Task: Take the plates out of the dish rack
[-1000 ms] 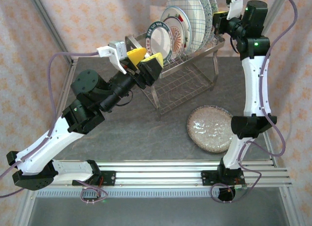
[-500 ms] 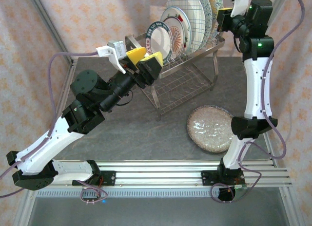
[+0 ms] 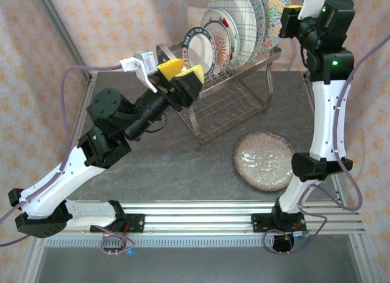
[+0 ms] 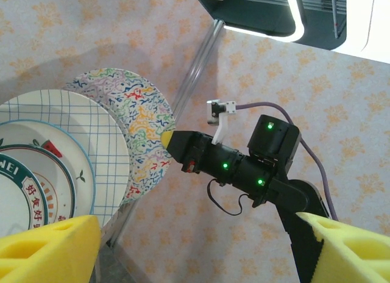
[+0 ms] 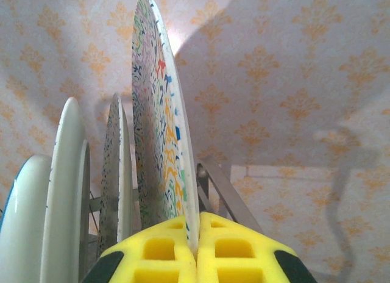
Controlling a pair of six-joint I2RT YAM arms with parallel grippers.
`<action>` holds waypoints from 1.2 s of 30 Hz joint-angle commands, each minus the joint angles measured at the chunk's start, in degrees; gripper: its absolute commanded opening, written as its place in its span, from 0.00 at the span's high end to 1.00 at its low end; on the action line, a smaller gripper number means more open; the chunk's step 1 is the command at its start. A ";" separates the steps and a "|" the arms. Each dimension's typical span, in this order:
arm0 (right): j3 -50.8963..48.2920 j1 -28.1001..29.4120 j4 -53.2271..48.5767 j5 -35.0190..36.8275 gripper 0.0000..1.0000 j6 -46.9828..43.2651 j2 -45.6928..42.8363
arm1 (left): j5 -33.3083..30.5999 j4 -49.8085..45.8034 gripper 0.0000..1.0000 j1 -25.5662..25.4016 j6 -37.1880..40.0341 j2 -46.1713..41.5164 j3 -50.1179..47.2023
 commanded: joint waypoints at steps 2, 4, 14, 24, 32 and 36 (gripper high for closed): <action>0.73 0.40 4.44 2.48 1.00 -0.26 -4.36 | 0.62 2.72 0.19 -0.67 0.11 -0.21 0.50; 0.73 0.44 4.33 3.30 1.00 -0.43 -4.76 | 0.53 2.83 0.19 -0.92 -0.08 -0.20 0.41; -0.64 0.44 4.53 8.09 1.00 -0.09 -7.66 | 0.79 3.62 0.19 -1.62 -0.77 0.00 -0.30; -2.64 0.40 4.70 10.80 1.00 0.53 -11.15 | 2.00 5.08 0.19 -2.10 -2.84 1.51 -1.04; -4.72 0.40 3.27 17.27 1.00 2.66 -14.93 | 3.87 7.06 0.19 -2.35 -5.39 3.21 -2.76; -6.72 0.40 2.44 21.81 1.00 3.26 -17.79 | 4.55 8.82 0.18 -2.68 -6.03 3.95 -4.53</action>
